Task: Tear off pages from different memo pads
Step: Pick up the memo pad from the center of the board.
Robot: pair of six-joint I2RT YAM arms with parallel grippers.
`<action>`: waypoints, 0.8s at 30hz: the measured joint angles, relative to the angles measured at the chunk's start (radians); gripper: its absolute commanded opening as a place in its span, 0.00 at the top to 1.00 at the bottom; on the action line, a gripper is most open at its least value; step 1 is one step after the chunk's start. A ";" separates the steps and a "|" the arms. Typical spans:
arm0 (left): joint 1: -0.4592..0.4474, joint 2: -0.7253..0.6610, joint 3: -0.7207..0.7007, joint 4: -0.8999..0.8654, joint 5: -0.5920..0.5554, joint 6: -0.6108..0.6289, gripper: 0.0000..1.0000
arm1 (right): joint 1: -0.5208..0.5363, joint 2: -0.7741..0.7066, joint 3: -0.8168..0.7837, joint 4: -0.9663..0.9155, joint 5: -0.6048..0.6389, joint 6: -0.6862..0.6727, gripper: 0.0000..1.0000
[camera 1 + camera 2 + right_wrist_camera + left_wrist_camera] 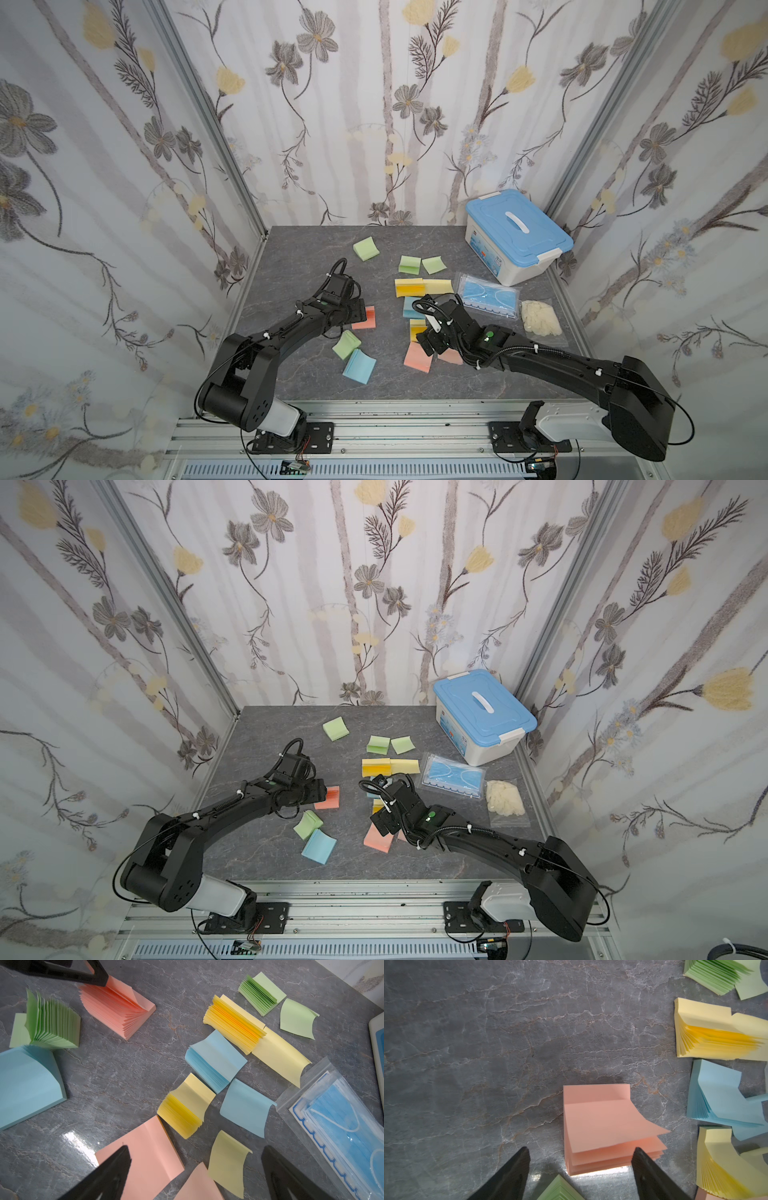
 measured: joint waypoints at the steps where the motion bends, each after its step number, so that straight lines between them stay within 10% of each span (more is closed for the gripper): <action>1: 0.007 0.006 0.000 0.000 -0.002 0.000 0.20 | 0.000 0.012 0.017 -0.005 0.000 0.000 0.00; 24: 0.074 0.070 -0.019 0.023 0.036 -0.023 0.19 | 0.000 0.623 0.647 -0.078 -0.108 0.012 0.00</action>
